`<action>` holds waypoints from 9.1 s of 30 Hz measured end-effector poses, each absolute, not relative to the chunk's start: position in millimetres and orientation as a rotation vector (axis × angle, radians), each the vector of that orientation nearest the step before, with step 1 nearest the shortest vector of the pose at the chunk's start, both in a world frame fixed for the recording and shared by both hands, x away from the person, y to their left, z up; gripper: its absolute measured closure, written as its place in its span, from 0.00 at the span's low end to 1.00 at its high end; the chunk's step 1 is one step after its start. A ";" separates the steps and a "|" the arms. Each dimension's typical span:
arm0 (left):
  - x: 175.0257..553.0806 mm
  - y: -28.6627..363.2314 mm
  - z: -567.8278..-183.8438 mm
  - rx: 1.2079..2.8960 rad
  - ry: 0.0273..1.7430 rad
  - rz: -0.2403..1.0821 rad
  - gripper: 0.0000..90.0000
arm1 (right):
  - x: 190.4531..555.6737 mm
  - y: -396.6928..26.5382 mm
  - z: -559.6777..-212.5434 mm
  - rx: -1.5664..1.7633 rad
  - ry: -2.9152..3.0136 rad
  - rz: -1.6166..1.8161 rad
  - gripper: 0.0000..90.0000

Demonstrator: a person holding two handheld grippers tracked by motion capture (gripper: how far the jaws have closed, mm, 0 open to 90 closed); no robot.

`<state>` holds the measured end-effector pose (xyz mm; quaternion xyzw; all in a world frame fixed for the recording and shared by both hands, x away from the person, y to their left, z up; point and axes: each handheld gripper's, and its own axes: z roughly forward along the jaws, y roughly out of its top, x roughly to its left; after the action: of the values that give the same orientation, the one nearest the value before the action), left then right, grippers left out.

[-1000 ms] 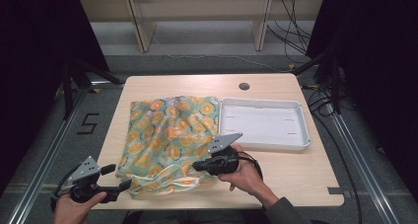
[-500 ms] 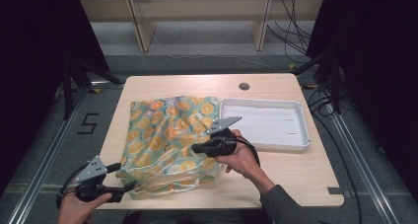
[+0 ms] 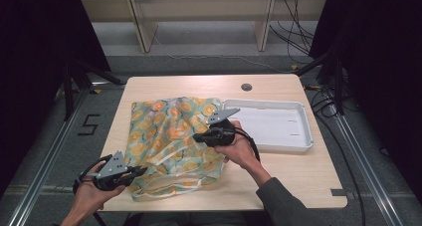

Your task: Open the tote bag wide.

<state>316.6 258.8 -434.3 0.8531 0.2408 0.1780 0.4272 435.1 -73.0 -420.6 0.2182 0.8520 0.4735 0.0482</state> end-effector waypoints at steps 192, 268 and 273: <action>384.0 224.2 -427.8 2.384 0.750 0.448 0.99 | 429.7 -70.1 -413.1 0.652 2.605 1.129 0.62; 420.6 248.0 -456.1 2.389 0.825 0.415 0.91 | 415.3 -46.6 -425.6 0.535 2.723 1.138 0.78; 417.5 251.9 -453.9 2.372 0.855 0.402 0.82 | 411.7 -44.5 -439.8 0.510 2.781 1.050 0.78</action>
<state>417.5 251.9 -453.9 0.8891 0.3206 0.1508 0.2900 411.7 -44.5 -439.8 0.1689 0.9203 0.3473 0.0628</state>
